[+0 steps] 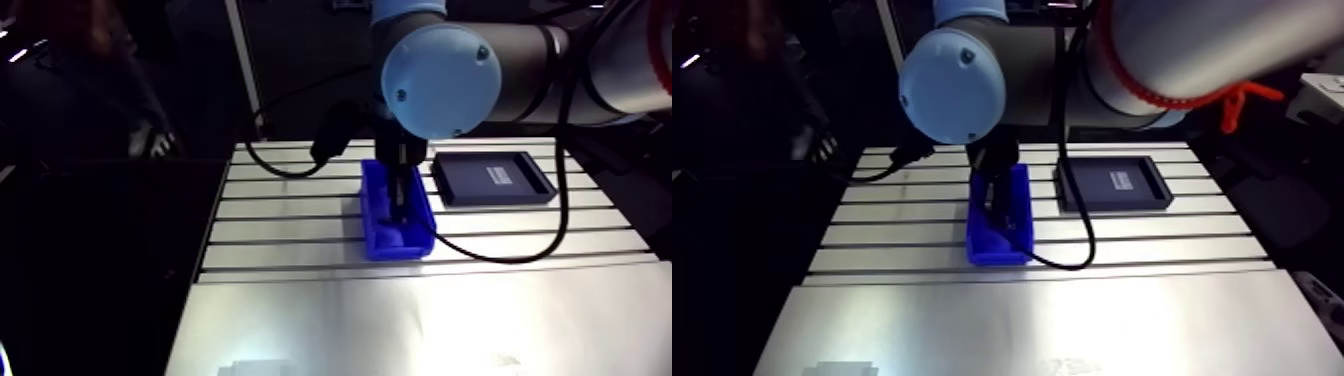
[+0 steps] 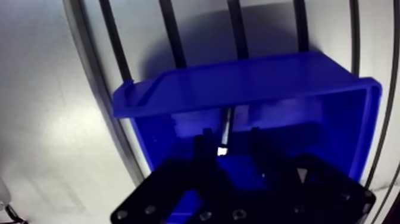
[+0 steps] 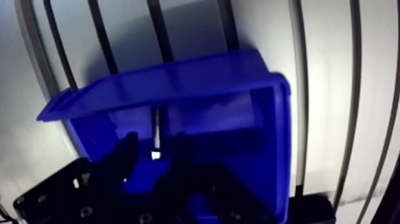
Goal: Pick up the M10 bolt from the tray and put it into the blue bin.
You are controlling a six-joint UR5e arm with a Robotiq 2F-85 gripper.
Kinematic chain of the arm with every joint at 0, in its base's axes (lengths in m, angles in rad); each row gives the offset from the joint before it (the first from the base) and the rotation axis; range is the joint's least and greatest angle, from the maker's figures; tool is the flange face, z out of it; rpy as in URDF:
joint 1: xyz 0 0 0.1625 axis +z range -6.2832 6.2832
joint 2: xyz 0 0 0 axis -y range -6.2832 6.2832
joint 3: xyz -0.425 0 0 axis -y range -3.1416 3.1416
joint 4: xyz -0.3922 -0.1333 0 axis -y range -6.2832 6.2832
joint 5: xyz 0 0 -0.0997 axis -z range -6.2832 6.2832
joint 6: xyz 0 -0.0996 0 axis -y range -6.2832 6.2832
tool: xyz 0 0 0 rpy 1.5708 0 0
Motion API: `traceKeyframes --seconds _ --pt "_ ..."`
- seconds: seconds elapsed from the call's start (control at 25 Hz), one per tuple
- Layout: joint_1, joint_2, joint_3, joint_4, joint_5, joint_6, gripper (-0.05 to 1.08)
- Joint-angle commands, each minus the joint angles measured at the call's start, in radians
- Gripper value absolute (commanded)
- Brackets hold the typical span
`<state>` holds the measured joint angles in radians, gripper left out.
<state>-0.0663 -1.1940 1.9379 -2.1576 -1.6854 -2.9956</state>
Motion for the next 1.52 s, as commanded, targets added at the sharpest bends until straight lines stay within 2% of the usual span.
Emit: traceKeyframes --seconds 0.04,0.12,0.24,0.28,0.32,0.4,0.56,0.64,0.76,0.88,1.0,1.24,1.52 --pt "0.0 -0.063 -0.027 0.031 0.011 0.005 0.0" --pt "0.002 -0.101 -0.069 0.113 0.019 0.005 0.0" --pt "0.011 -0.155 -0.182 0.341 0.072 0.011 0.0" --pt "0.011 -0.164 -0.214 0.408 0.085 0.019 0.0" --pt "0.011 -0.172 -0.256 0.483 0.094 0.034 0.0" --pt "0.011 -0.175 -0.337 0.592 0.097 0.092 0.0" --pt "0.011 -0.196 -0.449 0.611 0.098 0.333 0.0" --pt "0.011 -0.21 -0.481 0.609 0.098 0.474 0.0" --pt "0.006 -0.219 -0.54 0.614 0.097 0.819 0.0" --pt "0.006 -0.221 -0.56 0.627 0.092 1.168 0.0" --pt "0.006 -0.229 -0.558 0.641 0.095 1.35 0.0" --pt "0.01 -0.229 -0.55 0.64 0.095 1.403 0.0" --pt "0.002 -0.224 -0.577 0.65 0.085 1.395 0.0"
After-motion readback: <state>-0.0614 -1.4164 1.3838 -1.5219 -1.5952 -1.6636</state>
